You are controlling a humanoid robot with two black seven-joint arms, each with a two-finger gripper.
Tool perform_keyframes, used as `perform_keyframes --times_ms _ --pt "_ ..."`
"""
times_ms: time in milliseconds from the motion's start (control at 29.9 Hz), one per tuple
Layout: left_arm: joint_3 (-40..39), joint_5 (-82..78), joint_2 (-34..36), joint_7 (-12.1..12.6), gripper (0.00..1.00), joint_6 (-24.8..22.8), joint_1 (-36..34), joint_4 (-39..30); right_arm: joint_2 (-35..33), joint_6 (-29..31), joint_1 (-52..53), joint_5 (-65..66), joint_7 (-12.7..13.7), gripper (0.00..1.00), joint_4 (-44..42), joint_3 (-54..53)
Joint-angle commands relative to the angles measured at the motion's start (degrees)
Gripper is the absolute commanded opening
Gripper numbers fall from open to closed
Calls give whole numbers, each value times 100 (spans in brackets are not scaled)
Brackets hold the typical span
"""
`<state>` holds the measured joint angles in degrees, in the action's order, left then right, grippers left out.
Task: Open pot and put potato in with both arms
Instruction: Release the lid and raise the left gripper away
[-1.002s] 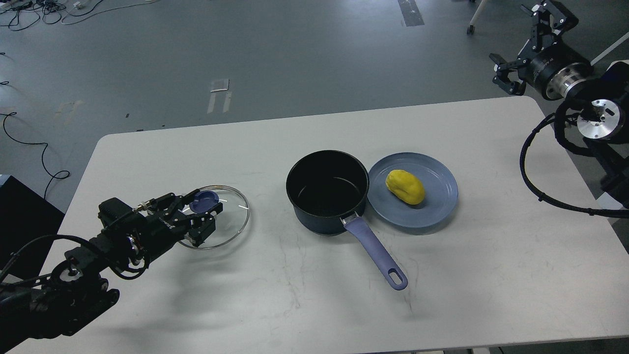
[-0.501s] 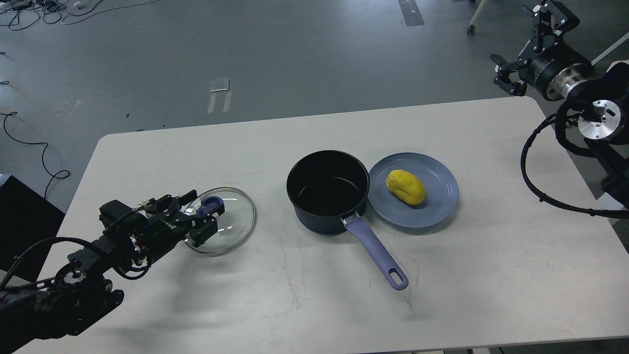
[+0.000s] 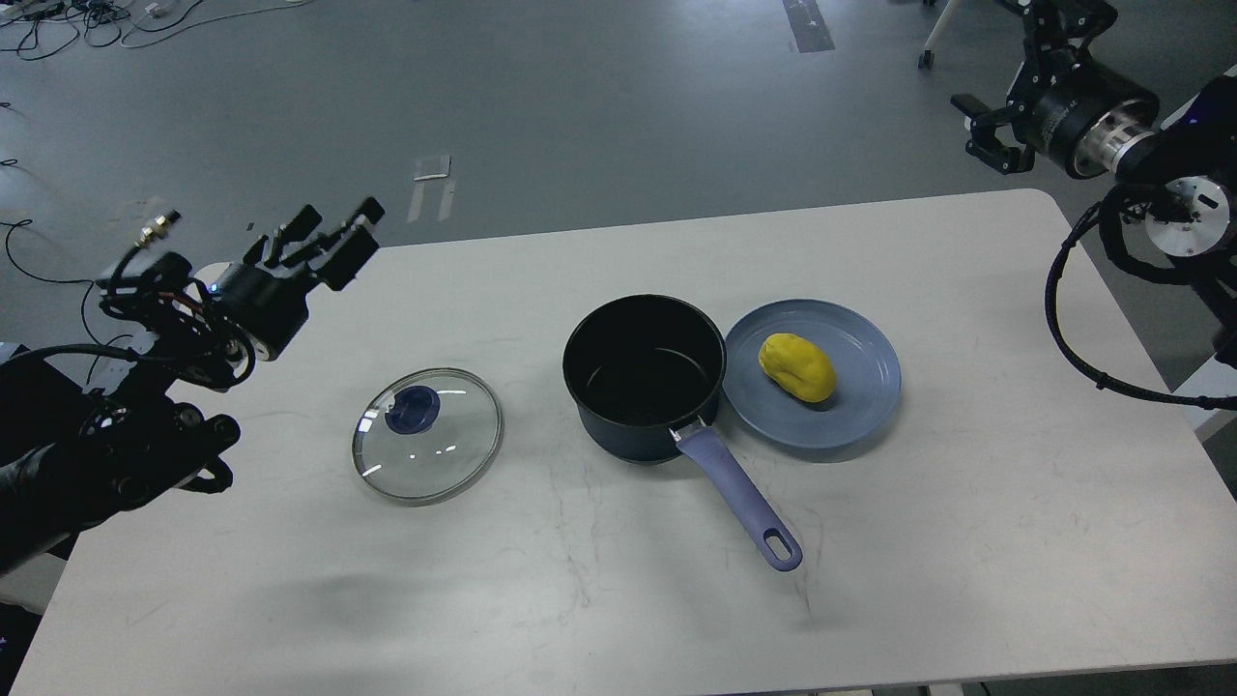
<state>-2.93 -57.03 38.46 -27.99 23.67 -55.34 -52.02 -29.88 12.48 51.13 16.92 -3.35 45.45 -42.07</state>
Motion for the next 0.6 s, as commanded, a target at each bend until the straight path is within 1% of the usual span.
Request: perform_keyframes --times_ms 0,33,67,100,134,167,200,234,267,301,334,367,468,568 --pt "-180 1566 -101 -1 98 -870 -485 -19 -70 0 301 590 -252 100 192 697" --pt "-277 2147 -172 -1 98 -1195 -582 -19 -70 0 354 993 -393 100 228 874" --pt "-339 2413 -207 -1 98 -1346 -636 -19 -70 0 363 1206 -473 100 237 945" --pt "-487 2895 -268 -1 98 -1618 -723 -1 -70 0 389 1687 -630 100 289 1068" --pt "-567 3091 -304 57 98 -1733 -750 -1 -62 0 389 1935 -719 100 324 1112" --pt "-672 3284 -330 196 98 -1839 -759 8 -61 0 389 2181 -798 100 359 1156" --pt "-926 3634 -409 502 98 -2075 -759 25 -61 0 381 2662 -955 100 447 1261" --pt "-1189 3881 -479 740 98 -2330 -750 34 -44 -9 381 3015 -1052 100 526 1375" --pt "-1331 3980 -515 865 98 -2489 -750 51 -26 -17 381 3184 -1088 100 553 1438" --pt "-1576 4111 -576 1083 98 -2821 -716 69 -9 -43 372 3464 -1158 100 579 1551" --pt "-1692 4138 -603 1190 98 -2990 -698 69 9 -52 363 3589 -1185 100 580 1605" --pt "-1876 4165 -673 1365 98 -3244 -680 78 18 -87 337 3781 -1229 100 580 1683" --pt "-2096 4174 -866 1498 98 -3430 -575 87 70 -315 319 4142 -1299 100 571 1903" --pt "-2255 4226 -989 1507 98 -3492 -461 87 219 -596 319 4573 -1457 100 527 2315"
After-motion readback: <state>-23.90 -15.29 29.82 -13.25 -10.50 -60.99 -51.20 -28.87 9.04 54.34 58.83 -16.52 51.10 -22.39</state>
